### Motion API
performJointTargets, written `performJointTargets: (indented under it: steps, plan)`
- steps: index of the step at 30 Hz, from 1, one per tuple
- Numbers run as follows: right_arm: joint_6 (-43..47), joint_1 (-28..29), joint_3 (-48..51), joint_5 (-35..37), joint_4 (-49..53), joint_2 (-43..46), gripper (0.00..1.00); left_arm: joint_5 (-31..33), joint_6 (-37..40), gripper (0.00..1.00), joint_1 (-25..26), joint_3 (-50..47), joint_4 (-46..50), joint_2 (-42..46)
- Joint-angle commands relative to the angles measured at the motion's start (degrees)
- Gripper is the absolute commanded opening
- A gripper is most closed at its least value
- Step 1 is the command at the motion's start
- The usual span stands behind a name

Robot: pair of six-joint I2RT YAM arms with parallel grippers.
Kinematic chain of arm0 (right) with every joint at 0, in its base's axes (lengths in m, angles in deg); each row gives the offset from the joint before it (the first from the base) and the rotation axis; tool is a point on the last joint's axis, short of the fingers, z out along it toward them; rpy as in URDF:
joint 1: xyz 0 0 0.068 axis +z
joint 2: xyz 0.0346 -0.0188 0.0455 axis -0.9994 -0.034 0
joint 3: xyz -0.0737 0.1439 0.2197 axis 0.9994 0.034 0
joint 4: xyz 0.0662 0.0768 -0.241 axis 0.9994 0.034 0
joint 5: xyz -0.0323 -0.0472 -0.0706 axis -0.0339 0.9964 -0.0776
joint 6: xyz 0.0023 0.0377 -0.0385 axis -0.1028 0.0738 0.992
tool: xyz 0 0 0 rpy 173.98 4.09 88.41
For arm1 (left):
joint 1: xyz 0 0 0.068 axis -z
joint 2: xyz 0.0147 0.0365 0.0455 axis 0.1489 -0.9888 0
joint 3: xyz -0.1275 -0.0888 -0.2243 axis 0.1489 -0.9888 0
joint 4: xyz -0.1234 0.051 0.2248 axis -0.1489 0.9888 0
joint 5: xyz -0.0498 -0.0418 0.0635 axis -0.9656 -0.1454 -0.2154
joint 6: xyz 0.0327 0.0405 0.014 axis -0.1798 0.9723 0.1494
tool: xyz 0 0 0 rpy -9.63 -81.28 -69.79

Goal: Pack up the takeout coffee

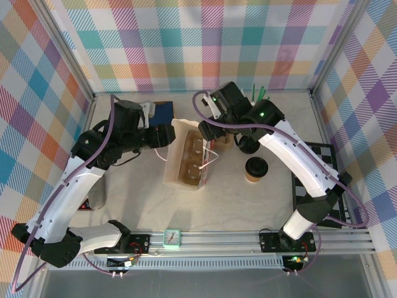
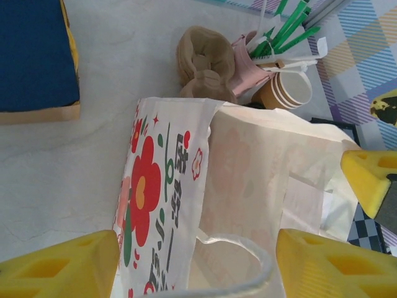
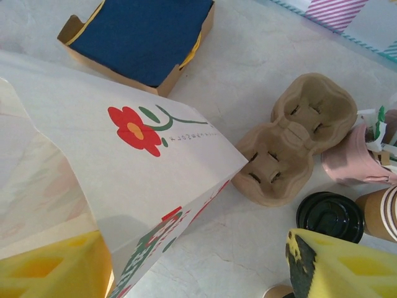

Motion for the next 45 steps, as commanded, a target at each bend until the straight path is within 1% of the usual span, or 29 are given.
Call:
performJointTargets:
  steps: [1,7,11,14,17,22,25,28,32,34,35,37,39,41,43,45]
  plan:
    - [-0.6,-0.27,-0.68,-2.61,2.05,1.43,0.73,-0.15,1.54,0.68,-0.39,-0.51,1.74,1.27]
    - [-2.19,-0.27,-0.55,-4.23,2.6,2.37,0.73,-1.41,2.83,0.71,-0.3,-0.66,2.33,3.48]
    - [-3.47,-0.31,-0.49,-6.0,2.25,3.28,0.73,0.02,4.06,0.74,-0.02,-0.45,4.73,3.9]
    - [-4.25,-0.18,-0.84,-6.61,2.81,3.27,0.74,0.87,4.84,0.74,0.05,-2.77,6.05,3.51]
    - [-5.52,-0.02,-1.25,-7.48,4.19,3.25,0.74,0.34,4.71,0.74,0.31,-5.57,5.55,3.83]
    - [-7.63,2.1,0.89,-8.56,4.59,4.92,0.75,0.61,4.45,0.75,0.4,-8.33,3.77,4.52]
    - [-9.09,3.6,3.02,-8.48,4.5,5.92,0.74,-0.71,4.1,0.72,0.4,-9.68,2.02,4.11]
    - [-11.09,4.52,6.18,-9.12,3.64,6.56,0.73,-2.08,3.75,0.68,0.49,-10.26,1.14,3.18]
    - [-12.87,5.66,10.77,-8.87,2.67,8.02,0.69,-3.29,3.44,0.51,0.57,-10.5,0.81,2.48]
    - [-13.44,5.76,12.75,-8.76,1.78,9.12,0.65,-3.65,3.19,0.44,0.79,-10.86,0.38,2.66]
    - [-13.66,5.8,13.57,-9.12,1.23,9.78,0.58,-3.84,2.98,0.4,0.91,-11.03,0.15,2.63]
    - [-14.02,5.77,14.19,-9.82,0.68,10.46,0.45,-4.3,2.74,0.33,1.17,-11.05,0.09,2.7]
    - [-14.03,5.88,14.03,-10.42,0.57,11.01,0.25,-4.61,2.29,0.25,1.43,-10.97,0.0,2.84]
    - [-13.7,5.96,13.62,-11.13,0.13,11.52,0.11,-5.09,1.77,0.18,1.67,-10.73,-0.01,3.02]
    - [-13.25,5.97,12.46,-11.6,0.33,11.9,0.07,-5.44,1.25,0.14,2.1,-10.08,0.37,3.3]
    - [-12.75,5.97,10.83,-11.47,1.36,12.13,0.05,-6.06,0.79,0.13,2.58,-9.07,0.94,3.72]
